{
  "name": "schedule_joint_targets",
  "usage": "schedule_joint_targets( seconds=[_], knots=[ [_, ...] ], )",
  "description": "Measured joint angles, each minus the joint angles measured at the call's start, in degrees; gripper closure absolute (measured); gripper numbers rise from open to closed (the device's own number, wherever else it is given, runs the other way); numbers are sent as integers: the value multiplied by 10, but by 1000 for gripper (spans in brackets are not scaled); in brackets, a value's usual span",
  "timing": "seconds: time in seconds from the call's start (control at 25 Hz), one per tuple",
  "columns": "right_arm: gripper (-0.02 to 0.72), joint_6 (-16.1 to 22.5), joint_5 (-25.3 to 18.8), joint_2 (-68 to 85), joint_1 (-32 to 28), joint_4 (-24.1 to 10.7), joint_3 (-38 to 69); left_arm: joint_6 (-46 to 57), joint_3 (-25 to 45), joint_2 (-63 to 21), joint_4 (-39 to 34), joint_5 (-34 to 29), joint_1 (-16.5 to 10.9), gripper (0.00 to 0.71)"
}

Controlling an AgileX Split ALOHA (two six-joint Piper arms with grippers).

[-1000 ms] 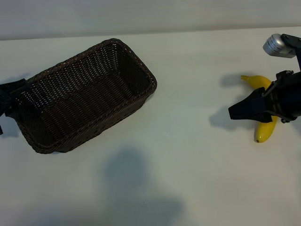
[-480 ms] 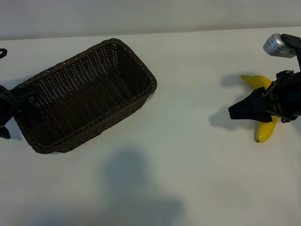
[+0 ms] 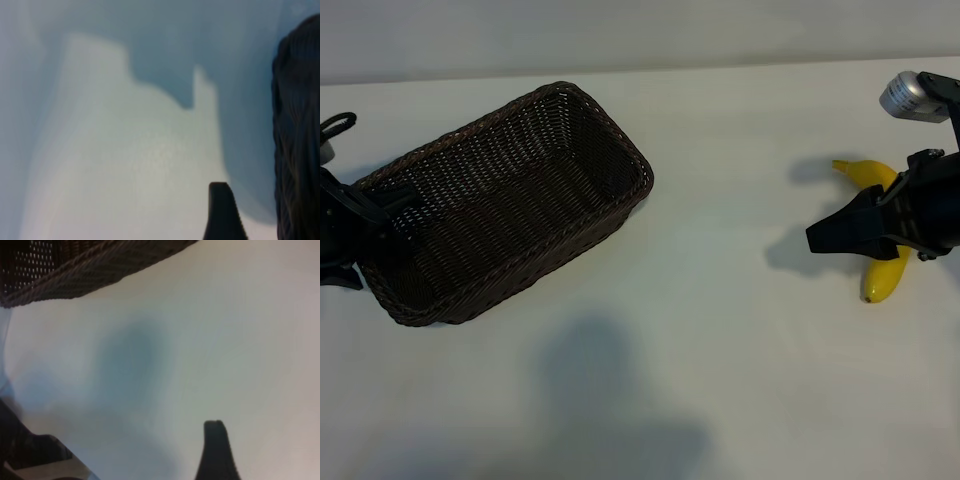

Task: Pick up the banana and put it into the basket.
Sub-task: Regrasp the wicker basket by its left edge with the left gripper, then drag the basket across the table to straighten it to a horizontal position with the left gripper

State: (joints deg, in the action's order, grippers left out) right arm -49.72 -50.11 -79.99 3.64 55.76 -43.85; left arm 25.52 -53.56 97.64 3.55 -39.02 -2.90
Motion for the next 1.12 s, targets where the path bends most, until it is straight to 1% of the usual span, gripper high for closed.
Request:
schedule_joint_targets(
  seconds=[0.12, 0.44, 0.56, 0.72, 1.12],
  knots=[
    [199, 0, 1, 0, 0, 0, 0, 0, 0, 13, 1, 12, 0, 245],
    [199, 1, 2, 0, 0, 0, 0, 1, 0, 29, 4, 39, 0, 336],
    [199, 2, 2, 0, 0, 0, 0, 2, 0, 29, 5, 44, 0, 384],
    [199, 2, 2, 0, 0, 0, 0, 4, 0, 29, 10, 53, 0, 476],
    [199, 4, 2, 0, 0, 0, 0, 0, 0, 29, 16, 55, 0, 485]
  ],
)
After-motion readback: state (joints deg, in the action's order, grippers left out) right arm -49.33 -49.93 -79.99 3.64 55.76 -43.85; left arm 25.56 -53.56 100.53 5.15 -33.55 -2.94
